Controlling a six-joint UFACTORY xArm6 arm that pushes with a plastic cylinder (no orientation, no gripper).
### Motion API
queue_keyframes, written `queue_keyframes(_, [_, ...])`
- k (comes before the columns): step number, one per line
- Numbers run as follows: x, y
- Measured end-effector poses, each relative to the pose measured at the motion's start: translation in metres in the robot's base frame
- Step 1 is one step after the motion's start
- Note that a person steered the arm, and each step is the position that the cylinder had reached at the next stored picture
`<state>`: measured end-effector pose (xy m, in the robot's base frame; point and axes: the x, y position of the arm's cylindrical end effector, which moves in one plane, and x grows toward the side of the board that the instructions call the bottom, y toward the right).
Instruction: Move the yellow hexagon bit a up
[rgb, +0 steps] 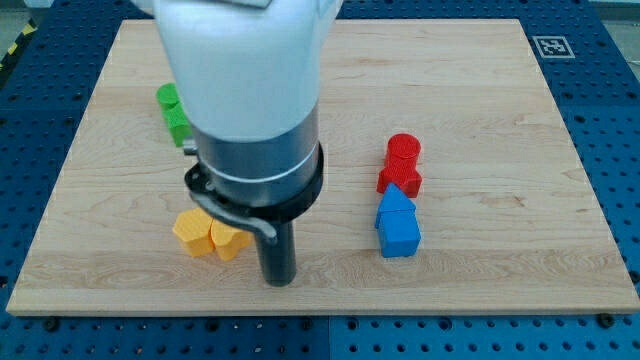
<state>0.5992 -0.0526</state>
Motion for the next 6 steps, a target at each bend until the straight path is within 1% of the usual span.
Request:
queue_keyframes(1, [0.001,-0.051])
queue_keyframes(2, [-0.038,-0.074])
queue_keyframes(3, [-0.052,-0.042])
queue_keyframes(4, [-0.021,-0.041])
queue_keyframes(5, [-0.021,-0.079])
queue_keyframes(6, [-0.04,-0.092])
